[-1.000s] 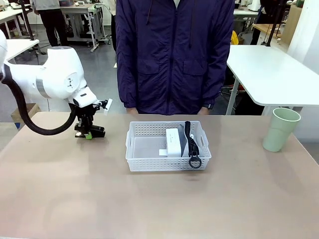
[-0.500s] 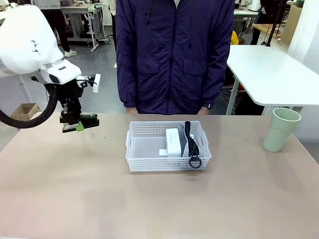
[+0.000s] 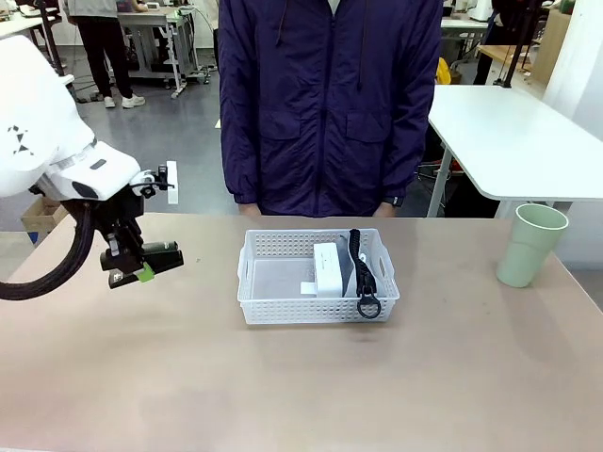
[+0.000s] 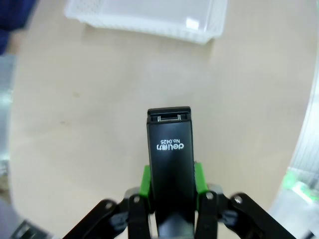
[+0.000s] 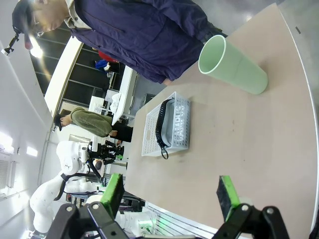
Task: Efficiently arrange items inside the basket to fit them all.
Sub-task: Pick up the Stapler and place it inside the Organizing basket.
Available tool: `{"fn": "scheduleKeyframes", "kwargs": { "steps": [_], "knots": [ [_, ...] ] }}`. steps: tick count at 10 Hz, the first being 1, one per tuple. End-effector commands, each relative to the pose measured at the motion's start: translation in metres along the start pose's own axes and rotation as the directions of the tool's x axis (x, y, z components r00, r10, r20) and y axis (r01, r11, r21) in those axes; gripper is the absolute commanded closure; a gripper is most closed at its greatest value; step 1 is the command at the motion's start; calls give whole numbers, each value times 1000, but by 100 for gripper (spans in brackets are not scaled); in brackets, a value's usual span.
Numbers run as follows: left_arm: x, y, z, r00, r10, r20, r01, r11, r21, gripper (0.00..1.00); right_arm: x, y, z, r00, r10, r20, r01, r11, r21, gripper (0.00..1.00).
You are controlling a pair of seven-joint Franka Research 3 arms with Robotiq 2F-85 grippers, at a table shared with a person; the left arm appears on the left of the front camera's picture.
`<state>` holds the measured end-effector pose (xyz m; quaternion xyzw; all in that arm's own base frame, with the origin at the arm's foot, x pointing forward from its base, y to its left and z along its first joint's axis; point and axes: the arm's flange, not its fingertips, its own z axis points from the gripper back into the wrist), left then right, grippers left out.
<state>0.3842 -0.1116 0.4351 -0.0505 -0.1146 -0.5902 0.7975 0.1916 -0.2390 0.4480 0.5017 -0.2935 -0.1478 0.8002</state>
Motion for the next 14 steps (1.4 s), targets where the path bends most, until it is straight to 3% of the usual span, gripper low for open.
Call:
{"fn": "scheduleKeyframes", "kwargs": {
  "steps": [1,8,9,12,14],
  "knots": [
    [7,15,9,1000,-1,-26,1,1000,-13,100,0,-1,1,1000,15,-4,-15,1000,-4,0],
    [7,15,9,1000,-1,-26,1,1000,-13,100,0,-1,1,1000,15,-4,-15,1000,-4,0],
    [6,15,6,1000,-14,-15,14,1000,-12,63,0,-1,1,1000,15,-4,-15,1000,-4,0],
    [109,-19,19,989,-148,-10,148,986,78,63,0,-1,1,1000,15,-4,-15,1000,-4,0],
    [166,-20,20,991,-123,-46,126,990,64,63,0,-1,1,1000,15,-4,-15,1000,-4,0]
  ]
}}
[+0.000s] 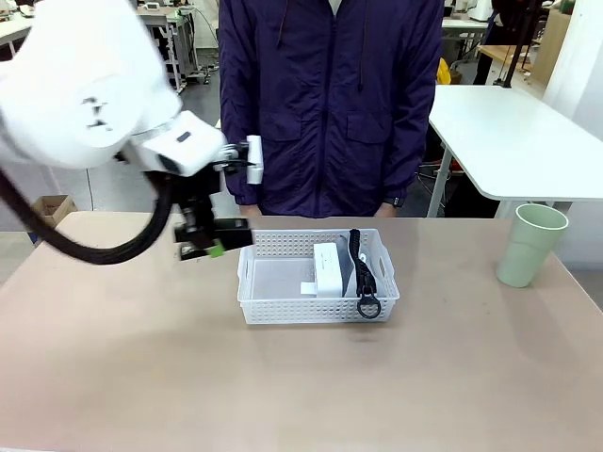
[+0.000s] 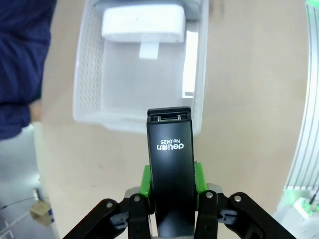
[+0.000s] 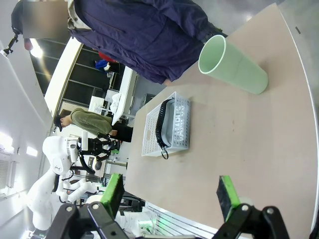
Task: Efficiently arrange items inside the basket to fit them all.
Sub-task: Pick up the Stapler and place it inside the Organizing basket.
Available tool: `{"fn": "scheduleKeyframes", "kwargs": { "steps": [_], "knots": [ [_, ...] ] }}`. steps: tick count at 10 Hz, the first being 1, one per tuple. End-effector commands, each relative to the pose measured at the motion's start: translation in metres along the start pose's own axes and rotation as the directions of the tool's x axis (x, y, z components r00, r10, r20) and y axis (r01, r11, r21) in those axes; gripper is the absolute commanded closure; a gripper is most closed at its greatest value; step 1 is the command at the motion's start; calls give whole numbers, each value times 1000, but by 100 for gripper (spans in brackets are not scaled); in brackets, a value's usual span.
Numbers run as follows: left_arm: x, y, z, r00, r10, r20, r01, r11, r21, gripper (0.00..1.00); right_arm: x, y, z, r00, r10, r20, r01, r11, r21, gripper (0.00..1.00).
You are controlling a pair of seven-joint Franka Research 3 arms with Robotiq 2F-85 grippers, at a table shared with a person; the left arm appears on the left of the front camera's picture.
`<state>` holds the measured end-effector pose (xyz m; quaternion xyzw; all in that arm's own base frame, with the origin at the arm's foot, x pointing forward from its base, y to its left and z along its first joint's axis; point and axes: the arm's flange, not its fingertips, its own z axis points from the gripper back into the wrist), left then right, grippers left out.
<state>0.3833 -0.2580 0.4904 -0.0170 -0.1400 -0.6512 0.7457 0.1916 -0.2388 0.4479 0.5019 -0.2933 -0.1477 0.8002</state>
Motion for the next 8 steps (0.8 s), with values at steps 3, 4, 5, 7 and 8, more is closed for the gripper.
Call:
{"fn": "scheduleKeyframes", "kwargs": {
  "steps": [3,4,5,7,8],
  "knots": [
    [89,43,-34,997,39,-67,-41,999,-26,63,0,-1,1,1000,15,-4,-15,1000,-4,0],
    [101,51,-49,995,65,-79,-66,998,-9,63,0,-1,1,1000,15,-4,-15,1000,-4,0],
    [104,59,-69,991,107,-76,-108,994,-9,63,0,-1,1,1000,15,-4,-15,1000,-4,0],
    [94,66,-97,978,197,-62,-198,980,-13,63,0,-1,1,1000,15,-4,-15,1000,-4,0],
    [91,65,-112,969,228,-91,-230,973,-6,63,0,-1,1,1000,15,-4,-15,1000,-4,0]
  ]
}}
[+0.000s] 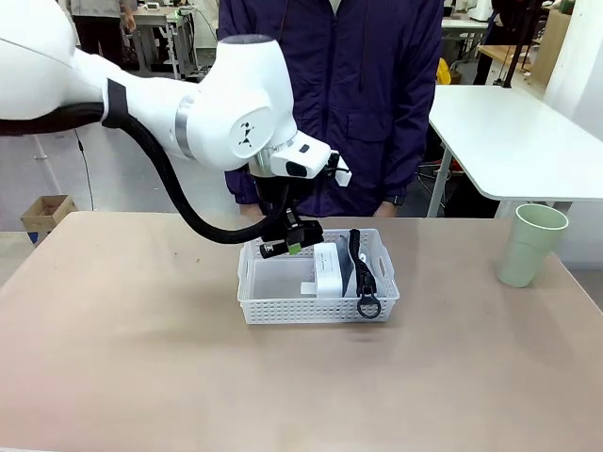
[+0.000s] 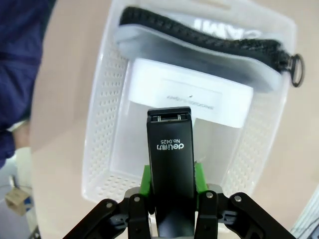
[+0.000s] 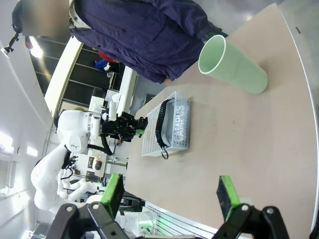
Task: Efficiently arrange items inside the basket to fit them all.
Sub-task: Pick up the Stapler and place it inside the Organizing basket.
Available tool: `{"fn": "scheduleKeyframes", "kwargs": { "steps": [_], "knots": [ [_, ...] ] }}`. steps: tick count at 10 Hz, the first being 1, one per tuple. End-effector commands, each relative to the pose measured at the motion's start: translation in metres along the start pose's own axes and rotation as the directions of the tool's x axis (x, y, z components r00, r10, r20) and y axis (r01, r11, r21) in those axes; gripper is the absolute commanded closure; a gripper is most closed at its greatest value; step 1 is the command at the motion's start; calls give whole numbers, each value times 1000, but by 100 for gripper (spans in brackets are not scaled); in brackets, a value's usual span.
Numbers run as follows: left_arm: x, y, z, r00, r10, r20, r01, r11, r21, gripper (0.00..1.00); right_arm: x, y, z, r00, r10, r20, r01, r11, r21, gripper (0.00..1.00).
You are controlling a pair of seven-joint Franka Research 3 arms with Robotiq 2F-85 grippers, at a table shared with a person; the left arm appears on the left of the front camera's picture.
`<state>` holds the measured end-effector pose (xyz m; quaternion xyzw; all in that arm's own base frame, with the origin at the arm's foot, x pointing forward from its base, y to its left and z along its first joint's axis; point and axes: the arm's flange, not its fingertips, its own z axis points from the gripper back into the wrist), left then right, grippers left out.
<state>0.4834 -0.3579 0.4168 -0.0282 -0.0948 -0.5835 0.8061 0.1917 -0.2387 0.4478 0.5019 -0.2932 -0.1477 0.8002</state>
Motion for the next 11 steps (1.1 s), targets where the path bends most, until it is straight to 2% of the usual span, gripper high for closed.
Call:
{"fn": "scheduleKeyframes", "kwargs": {
  "steps": [1,6,11],
  "knots": [
    [-4,-6,-19,997,75,-19,-75,997,16,63,0,-1,1,1000,15,-3,-15,1000,-4,0],
    [-19,-4,-78,986,130,-101,-134,990,-35,63,0,-1,1,1000,15,-3,-15,1000,-4,0],
    [-25,3,-86,982,152,-112,-157,987,-39,63,0,-1,1,1000,15,-3,-15,1000,-4,0]
  ]
}}
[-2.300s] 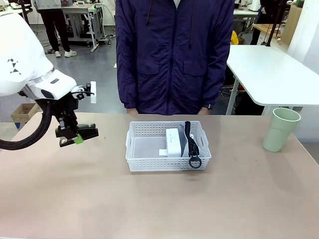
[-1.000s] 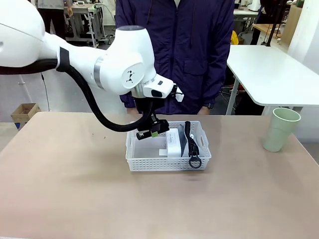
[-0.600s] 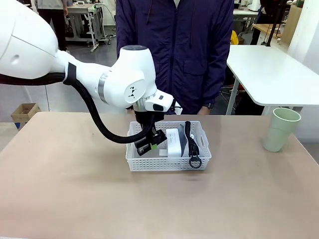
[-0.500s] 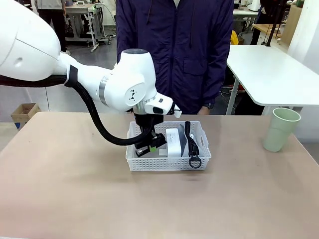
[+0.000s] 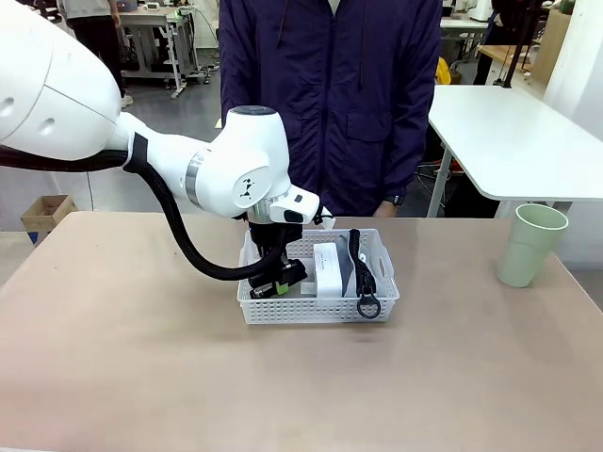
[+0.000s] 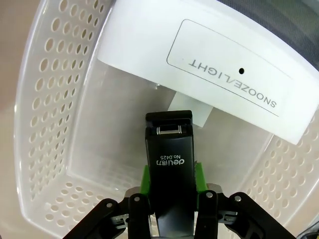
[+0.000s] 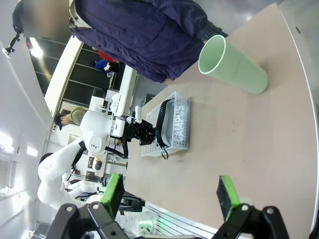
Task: Efficiently arrange items inside the basket to fit them all.
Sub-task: Pick up the Stapler and place it inside the Organizing basket.
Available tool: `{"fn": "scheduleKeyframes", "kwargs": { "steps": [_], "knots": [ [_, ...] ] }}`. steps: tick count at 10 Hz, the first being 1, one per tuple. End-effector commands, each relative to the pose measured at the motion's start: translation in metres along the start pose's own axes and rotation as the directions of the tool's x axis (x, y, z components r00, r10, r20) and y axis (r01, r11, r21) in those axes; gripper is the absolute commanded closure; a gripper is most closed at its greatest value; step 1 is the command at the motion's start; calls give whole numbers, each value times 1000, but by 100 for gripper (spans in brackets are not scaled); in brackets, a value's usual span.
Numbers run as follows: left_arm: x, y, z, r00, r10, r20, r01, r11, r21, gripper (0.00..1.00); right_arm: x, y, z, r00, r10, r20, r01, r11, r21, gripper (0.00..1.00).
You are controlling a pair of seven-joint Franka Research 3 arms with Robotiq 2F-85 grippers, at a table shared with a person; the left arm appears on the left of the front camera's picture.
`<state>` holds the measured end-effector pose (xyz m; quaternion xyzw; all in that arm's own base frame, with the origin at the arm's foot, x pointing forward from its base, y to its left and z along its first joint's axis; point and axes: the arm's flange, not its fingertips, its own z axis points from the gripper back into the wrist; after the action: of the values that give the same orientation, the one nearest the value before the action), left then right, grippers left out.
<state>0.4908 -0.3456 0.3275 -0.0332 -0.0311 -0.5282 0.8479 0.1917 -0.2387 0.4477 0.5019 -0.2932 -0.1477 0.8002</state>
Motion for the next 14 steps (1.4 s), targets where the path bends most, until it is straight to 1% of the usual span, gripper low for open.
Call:
{"fn": "scheduleKeyframes", "kwargs": {
  "steps": [1,2,3,5,7,8,9,10,11,12,13,14],
  "knots": [
    [1,-2,-1,1000,-4,-8,4,1000,13,63,0,-1,1,1000,15,-3,-15,1000,-4,0],
    [0,-2,-1,1000,-8,-7,8,1000,20,60,0,-1,1,1000,15,-3,-15,1000,-4,0],
    [0,-3,-2,1000,-20,-20,21,1000,20,6,0,-1,1,1000,15,-3,-15,1000,-4,0],
    [0,-4,-1,999,-34,-9,34,999,32,0,0,-1,1,1000,15,-3,-15,1000,-4,0],
    [-6,-8,8,1000,-29,11,28,997,66,0,0,-1,1,1000,15,-3,-15,1000,-4,0],
    [-12,-13,20,998,-44,37,40,995,88,0,0,-1,1,1000,15,-3,-15,1000,-4,0],
    [-19,-22,39,994,-92,62,83,989,125,0,0,-1,1,1000,15,-3,-15,1000,-4,0],
    [-33,-35,69,984,-143,109,126,981,147,0,0,-1,1,1000,15,-3,-15,1000,-4,0],
    [-53,-48,104,976,-172,133,147,973,180,0,0,-1,1,1000,15,-3,-15,1000,-4,0],
    [-80,-60,141,972,-184,149,154,968,196,0,0,-1,1,1000,15,-3,-15,1000,-4,0],
    [-109,-69,168,956,-233,180,201,963,179,0,0,-1,1,1000,15,-3,-15,1000,-4,0],
    [-153,-64,191,935,-272,228,250,961,121,0,0,-1,1,1000,15,-3,-15,1000,-4,0]
  ]
}}
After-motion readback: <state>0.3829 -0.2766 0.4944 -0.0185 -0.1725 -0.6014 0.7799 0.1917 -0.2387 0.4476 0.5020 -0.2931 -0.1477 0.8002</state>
